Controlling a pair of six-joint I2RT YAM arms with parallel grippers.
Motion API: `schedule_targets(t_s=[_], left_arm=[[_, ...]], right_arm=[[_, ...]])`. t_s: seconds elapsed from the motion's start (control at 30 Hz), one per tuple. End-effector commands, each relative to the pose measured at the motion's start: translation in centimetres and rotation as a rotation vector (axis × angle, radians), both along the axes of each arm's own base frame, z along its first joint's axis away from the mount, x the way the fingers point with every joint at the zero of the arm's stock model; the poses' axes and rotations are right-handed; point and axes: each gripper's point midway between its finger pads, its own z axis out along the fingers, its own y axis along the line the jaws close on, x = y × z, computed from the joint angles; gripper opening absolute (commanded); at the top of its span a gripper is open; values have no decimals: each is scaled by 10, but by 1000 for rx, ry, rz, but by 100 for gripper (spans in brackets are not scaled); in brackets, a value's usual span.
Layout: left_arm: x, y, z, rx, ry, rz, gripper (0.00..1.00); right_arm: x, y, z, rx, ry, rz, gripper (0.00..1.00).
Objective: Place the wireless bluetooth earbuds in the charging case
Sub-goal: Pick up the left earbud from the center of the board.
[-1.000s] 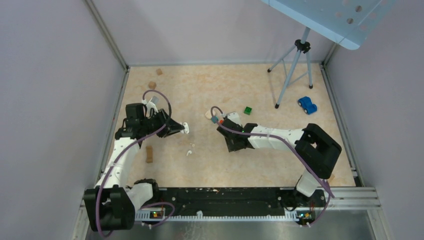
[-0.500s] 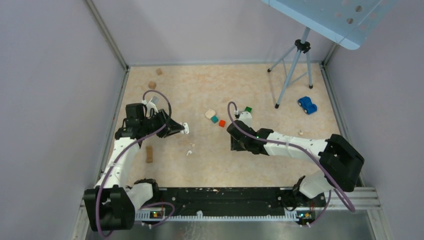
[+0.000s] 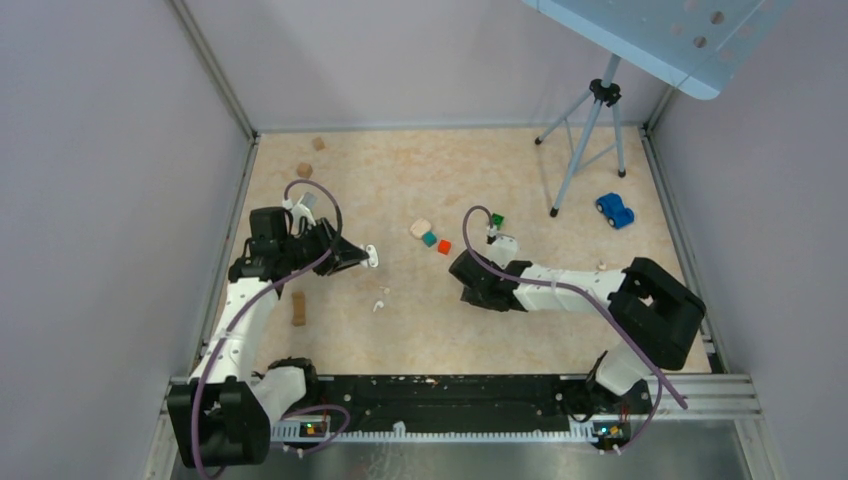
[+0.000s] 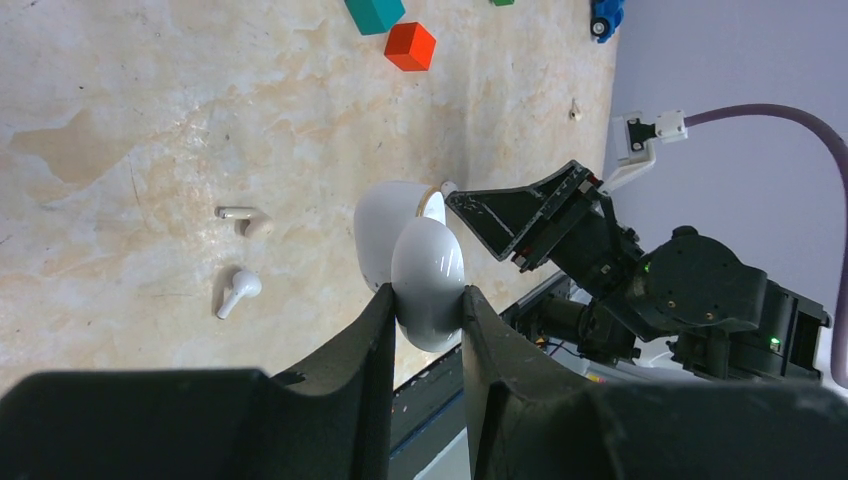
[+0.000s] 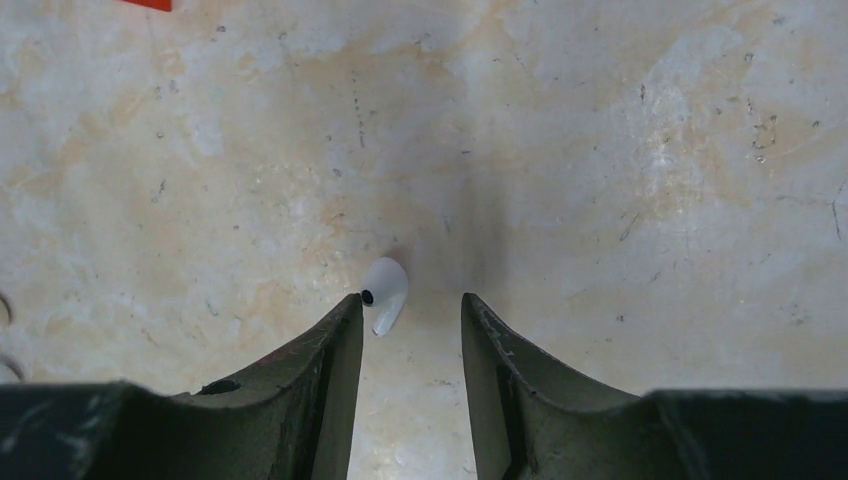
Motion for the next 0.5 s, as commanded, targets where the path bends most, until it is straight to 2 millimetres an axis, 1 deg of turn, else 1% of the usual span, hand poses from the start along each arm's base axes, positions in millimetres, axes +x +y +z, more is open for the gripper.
schedule_targets(t_s=[0.0,0.17,0.3,0.47], left_arm=[[3,-2,24,-11,-81,-16,14],[2,-3,23,-16,-71,-20,14],[3,-3,28,-15,-83,-23,14],[4,-2,30,-10,-83,-22,14]], right_arm=[[8,0,-6,-1,-10,-82,38],[9,2,-10,-4,-3,-83,32],[10,0,-9,-20,-7,-78,30],[8,-3,-10,-26,-5,-74,22]])
